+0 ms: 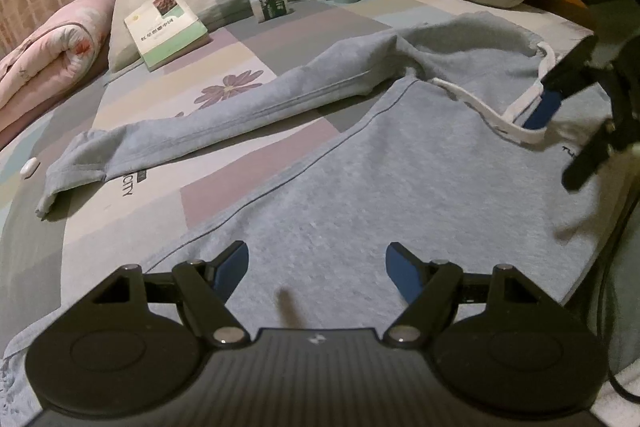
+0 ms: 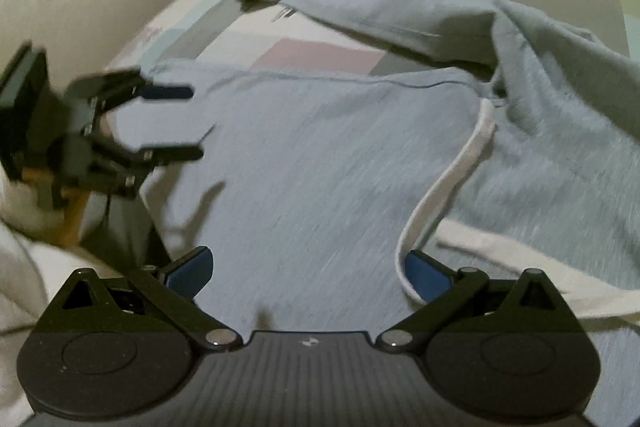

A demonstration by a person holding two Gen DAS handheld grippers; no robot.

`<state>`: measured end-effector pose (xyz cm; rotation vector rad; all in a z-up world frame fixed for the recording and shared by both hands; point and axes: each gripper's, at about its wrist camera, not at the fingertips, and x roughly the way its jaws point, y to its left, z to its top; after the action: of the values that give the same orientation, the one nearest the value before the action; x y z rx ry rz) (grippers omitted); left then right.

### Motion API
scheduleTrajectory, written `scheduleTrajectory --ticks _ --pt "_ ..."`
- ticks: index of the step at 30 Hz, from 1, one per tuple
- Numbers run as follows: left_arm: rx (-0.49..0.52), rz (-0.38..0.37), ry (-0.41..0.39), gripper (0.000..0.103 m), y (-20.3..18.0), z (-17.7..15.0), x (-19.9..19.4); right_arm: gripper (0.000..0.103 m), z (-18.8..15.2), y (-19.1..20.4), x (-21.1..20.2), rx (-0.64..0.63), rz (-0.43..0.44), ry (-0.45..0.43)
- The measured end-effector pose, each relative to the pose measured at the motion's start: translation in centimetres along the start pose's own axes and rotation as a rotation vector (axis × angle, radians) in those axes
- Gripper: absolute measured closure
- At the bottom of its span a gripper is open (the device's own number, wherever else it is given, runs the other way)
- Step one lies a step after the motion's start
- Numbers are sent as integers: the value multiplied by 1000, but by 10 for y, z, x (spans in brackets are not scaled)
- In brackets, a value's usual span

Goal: Fold clothes

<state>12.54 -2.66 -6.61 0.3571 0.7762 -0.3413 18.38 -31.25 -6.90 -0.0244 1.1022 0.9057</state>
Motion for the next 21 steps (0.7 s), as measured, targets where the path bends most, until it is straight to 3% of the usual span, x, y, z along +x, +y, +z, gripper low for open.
scheduleTrajectory --ticks 6,8,12,15,21 --pt "3 2 -12 26 -1 2 -5 0 8 -1 -5 48 -90 -108" --pt "0 9 -13 26 0 2 -7 0 12 -9 -1 120 -33 -143" --pt "-7 10 -11 26 3 0 -10 0 13 7 14 104 77 -135" --pt "-14 16 0 25 7 -1 -8 0 15 19 6 46 13 -174" --pt "-69 3 62 24 22 -5 11 0 32 -21 0 177 -127 -240"
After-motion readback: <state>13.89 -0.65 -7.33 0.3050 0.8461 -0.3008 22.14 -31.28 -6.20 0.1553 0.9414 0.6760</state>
